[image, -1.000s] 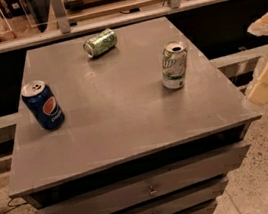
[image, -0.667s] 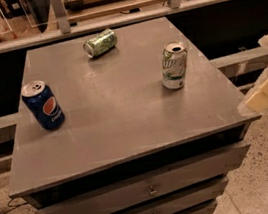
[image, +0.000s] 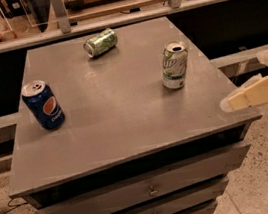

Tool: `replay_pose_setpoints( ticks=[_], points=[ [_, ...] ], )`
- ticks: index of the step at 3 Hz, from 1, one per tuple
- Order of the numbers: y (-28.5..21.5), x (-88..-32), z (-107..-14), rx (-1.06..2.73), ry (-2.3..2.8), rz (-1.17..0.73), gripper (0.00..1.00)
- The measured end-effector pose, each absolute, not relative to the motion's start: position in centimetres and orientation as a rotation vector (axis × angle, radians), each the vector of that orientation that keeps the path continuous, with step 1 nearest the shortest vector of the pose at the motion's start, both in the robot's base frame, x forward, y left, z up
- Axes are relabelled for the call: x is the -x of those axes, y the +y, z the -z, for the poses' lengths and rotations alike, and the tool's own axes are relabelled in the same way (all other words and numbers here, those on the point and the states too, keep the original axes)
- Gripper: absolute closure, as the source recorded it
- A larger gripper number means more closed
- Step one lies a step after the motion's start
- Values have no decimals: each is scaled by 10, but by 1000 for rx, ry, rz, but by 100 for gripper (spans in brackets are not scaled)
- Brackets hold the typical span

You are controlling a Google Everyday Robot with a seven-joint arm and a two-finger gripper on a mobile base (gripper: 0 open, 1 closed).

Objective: Move 7up can near pepsi can

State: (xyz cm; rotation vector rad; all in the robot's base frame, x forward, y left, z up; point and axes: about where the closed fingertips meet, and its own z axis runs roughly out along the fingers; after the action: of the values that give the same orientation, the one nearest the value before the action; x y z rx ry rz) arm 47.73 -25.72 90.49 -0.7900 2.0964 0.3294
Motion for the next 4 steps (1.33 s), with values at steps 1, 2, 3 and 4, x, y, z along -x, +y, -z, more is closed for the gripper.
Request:
replay_pose_setpoints(
  ticks=[1, 2, 3, 4],
  points=[
    [-262, -499, -891, 710, 2062, -359, 0],
    [-259, -524, -888, 692, 2011, -385, 0],
    [-256, -540, -889, 735, 1986, -411, 0],
    [-255, -541, -890, 740, 1983, -415, 0]
  ],
)
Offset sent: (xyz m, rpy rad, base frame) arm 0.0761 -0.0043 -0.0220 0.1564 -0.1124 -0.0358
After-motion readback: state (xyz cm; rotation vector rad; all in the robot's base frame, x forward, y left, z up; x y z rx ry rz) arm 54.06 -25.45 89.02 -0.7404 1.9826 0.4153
